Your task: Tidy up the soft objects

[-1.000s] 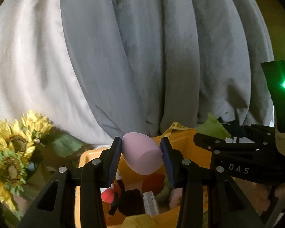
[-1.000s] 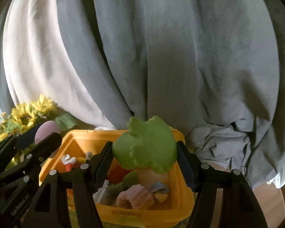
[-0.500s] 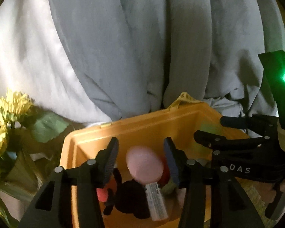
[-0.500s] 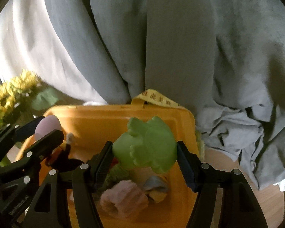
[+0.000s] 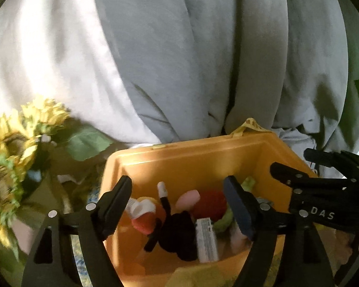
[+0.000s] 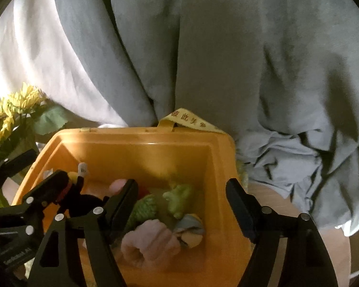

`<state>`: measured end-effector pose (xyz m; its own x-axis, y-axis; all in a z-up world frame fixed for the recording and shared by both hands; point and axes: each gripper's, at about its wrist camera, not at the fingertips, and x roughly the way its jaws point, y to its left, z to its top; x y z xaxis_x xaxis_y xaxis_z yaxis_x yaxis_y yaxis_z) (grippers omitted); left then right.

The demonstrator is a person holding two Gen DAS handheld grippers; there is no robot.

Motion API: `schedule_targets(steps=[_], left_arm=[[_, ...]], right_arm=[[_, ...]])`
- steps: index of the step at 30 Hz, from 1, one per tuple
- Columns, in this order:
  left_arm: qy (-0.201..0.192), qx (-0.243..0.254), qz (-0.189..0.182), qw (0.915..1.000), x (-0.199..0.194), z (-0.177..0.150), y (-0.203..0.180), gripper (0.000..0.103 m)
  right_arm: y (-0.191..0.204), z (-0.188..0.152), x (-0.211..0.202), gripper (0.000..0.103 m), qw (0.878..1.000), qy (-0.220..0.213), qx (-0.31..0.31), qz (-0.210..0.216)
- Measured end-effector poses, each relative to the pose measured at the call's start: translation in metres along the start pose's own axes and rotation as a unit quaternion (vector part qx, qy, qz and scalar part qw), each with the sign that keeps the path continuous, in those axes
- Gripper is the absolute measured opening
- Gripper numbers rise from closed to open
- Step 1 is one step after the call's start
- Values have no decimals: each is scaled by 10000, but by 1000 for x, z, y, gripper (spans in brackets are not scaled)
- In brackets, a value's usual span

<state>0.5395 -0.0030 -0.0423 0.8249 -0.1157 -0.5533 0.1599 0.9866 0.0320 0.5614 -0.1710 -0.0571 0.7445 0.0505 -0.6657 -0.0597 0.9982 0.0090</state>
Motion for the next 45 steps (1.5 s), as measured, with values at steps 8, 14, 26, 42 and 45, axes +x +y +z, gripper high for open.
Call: schedule_targets(steps=[8, 14, 26, 42, 45], left_arm=[[-208, -201, 408, 9987, -59, -9, 5, 92], [-370, -283, 544, 9974, -106, -24, 5, 102], [-744, -168, 237, 9968, -202, -61, 8, 103], [-1122, -141, 229, 9933, -297, -95, -11, 103], [-1204, -172, 259, 9922, -315, -104, -17, 103]], right_arm=[[7, -10, -60, 86, 9989, -456, 61, -127], [11, -29, -106, 87, 9976, -673, 94, -160], [35, -81, -192, 90, 9939, -1003, 328, -311], [41, -135, -288, 93, 9888, -1306, 542, -474], [39, -144, -304, 96, 9890, -1305, 532, -445]])
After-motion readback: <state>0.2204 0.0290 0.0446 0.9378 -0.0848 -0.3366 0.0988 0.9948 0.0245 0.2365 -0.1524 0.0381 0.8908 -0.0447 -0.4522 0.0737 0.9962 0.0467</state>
